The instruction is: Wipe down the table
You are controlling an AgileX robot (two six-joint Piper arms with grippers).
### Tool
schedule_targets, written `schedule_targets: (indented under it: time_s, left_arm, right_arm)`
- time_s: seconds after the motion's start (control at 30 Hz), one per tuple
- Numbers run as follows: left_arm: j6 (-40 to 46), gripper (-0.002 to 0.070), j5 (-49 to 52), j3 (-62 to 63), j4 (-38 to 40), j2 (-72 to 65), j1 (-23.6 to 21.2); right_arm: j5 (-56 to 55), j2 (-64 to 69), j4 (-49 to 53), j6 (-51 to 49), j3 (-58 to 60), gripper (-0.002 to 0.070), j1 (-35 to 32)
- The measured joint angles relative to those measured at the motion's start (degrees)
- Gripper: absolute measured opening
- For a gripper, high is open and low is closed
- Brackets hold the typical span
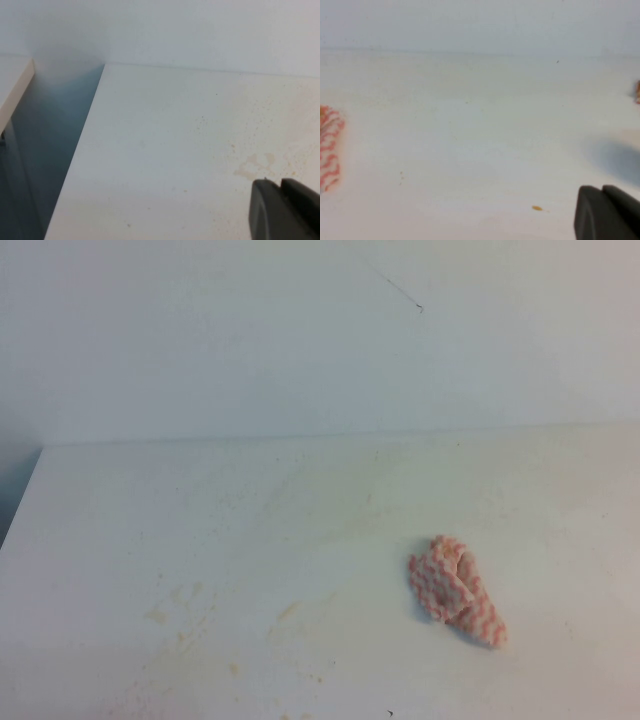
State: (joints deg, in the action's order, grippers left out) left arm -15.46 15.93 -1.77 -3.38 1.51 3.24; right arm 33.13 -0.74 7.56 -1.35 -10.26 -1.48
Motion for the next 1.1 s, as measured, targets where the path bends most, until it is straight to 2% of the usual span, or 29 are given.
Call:
schedule_targets:
  time_s: [0.27,0.47,0.7,0.9,1.1]
  left_arm:
    - [0.0,0.0,0.0,0.0,0.0,0.0,0.0]
    - [0.0,0.0,0.0,0.0,0.0,0.0,0.0]
    - [0.0,0.0,0.0,0.0,0.0,0.0,0.0]
    - [0.0,0.0,0.0,0.0,0.0,0.0,0.0]
    - [0.0,0.0,0.0,0.0,0.1,0.0,0.0]
  right_arm:
    - [-1.6,0.0,-3.1,0.0,1.5,0.0,0.0]
    - [-1.7,0.0,-14.6,0.0,1.5,-0.0001,0.0]
    - [-2.1,0.0,-13.9,0.0,1.7,-0.0001,0.0]
    - [-6.1,0.0,-4.9,0.0,7.7,-0.0001,0.0]
    - [-10.6,0.0,-3.8,0.0,11.2,-0.0001,0.0]
